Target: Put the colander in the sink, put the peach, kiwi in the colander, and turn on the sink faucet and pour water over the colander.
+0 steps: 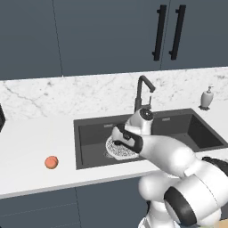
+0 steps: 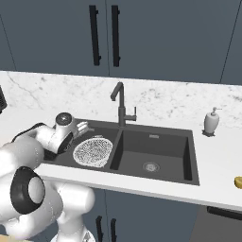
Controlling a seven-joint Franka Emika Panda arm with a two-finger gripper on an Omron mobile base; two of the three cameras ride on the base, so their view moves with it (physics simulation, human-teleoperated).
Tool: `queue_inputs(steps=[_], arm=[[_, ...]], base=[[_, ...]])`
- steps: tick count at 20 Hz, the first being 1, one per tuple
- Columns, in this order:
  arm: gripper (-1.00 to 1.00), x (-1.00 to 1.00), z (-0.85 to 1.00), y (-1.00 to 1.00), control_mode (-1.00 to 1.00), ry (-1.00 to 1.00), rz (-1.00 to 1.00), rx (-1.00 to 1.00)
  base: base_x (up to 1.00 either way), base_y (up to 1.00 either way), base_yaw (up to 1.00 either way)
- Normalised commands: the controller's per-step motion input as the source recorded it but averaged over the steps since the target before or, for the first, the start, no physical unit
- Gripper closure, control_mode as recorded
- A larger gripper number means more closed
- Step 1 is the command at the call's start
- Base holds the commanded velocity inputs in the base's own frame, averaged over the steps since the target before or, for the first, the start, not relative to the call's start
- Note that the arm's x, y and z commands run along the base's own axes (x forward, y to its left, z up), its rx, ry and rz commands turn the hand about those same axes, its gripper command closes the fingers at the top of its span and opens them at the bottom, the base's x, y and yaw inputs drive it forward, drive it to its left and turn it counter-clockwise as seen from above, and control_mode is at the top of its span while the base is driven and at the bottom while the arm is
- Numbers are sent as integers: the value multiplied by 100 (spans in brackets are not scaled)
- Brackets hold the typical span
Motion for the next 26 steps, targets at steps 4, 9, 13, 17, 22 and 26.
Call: queue_inputs(steps=[4, 9, 13, 17, 22, 26], arm=[[-100, -56, 92, -19, -100, 0, -25, -15], [-100, -81, 83, -24, -100, 0, -23, -12], [-100, -73, 99, -16, -100, 3, -21, -3], [-100, -57, 69, -39, -100, 21, -6, -1], [-100, -51, 27, -75, -100, 14, -9, 0], [-100, -20, 0, -95, -100, 7, -38, 1]], base=[[0, 0, 0], [0, 0, 0], [0, 0, 0], [0, 0, 0], [0, 0, 0], [0, 0, 0]])
